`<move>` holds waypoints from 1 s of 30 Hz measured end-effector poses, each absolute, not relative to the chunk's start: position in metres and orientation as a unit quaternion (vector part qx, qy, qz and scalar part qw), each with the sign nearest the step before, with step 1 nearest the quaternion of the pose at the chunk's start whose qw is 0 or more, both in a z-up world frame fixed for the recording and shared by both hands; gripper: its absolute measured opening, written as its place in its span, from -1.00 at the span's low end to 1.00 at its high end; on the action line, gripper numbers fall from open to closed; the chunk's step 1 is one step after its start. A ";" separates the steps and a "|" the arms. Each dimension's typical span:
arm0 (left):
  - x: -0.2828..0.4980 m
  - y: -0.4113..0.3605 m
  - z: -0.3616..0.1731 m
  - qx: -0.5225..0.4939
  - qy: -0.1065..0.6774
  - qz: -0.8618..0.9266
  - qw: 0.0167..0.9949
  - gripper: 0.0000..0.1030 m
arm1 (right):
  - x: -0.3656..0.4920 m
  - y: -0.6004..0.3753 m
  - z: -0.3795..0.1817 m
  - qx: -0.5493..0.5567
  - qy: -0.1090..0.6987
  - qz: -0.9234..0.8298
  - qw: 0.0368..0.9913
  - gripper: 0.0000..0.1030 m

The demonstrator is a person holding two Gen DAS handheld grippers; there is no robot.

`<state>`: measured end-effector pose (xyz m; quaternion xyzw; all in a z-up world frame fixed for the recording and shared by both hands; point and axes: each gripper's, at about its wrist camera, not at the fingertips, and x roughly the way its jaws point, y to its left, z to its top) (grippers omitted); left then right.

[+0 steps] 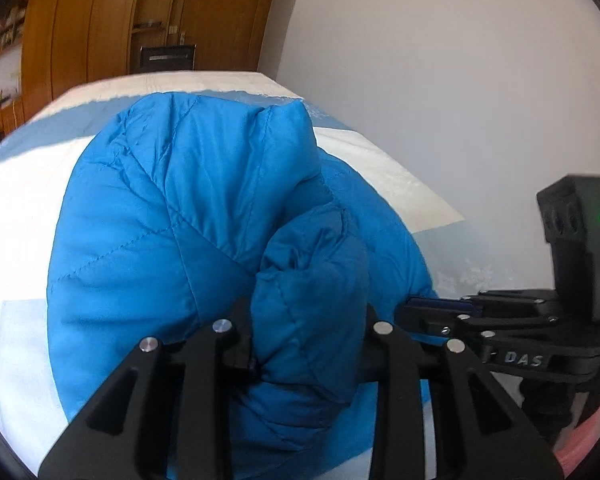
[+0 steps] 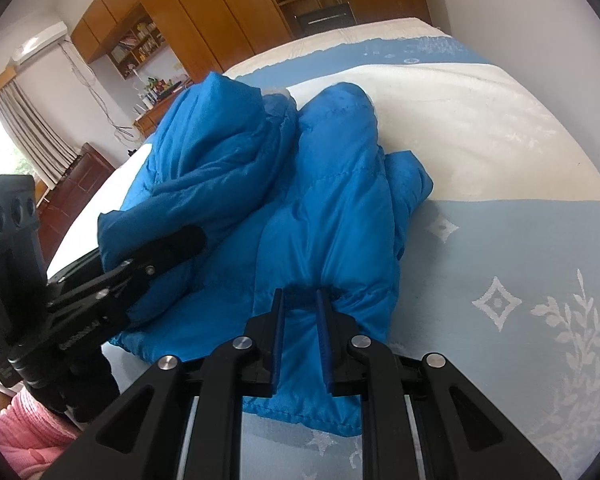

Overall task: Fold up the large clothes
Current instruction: 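Open both tools to release the folded jacket, then grasp the folded jacket edge with the right tool and lift it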

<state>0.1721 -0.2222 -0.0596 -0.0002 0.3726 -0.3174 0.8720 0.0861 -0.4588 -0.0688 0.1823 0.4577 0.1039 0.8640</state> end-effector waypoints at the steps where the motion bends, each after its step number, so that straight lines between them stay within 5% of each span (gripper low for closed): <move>1: 0.174 -0.220 -0.055 -0.005 0.379 -0.319 0.869 -0.35 | 0.087 -0.459 -0.066 0.184 0.460 0.106 0.862 -0.59; 7: 0.160 -0.192 -0.020 -0.062 0.412 -0.355 0.837 0.16 | 0.093 -0.464 -0.034 0.174 0.447 0.096 0.872 -0.30; 10: 0.147 -0.180 0.000 -0.065 0.400 -0.367 0.837 0.18 | 0.100 -0.467 -0.016 0.193 0.439 0.111 0.870 -0.26; 13: 0.155 -0.162 0.012 -0.068 0.392 -0.333 0.855 0.19 | 0.112 -0.469 -0.005 0.226 0.439 0.141 0.858 0.11; 17: 0.195 -0.131 0.001 -0.076 0.411 -0.230 0.879 0.16 | 0.136 -0.464 0.001 0.251 0.455 0.176 0.836 0.33; 30: 0.252 -0.109 -0.046 -0.050 0.424 -0.131 0.895 0.18 | 0.196 -0.438 -0.032 0.286 0.520 0.183 0.783 0.43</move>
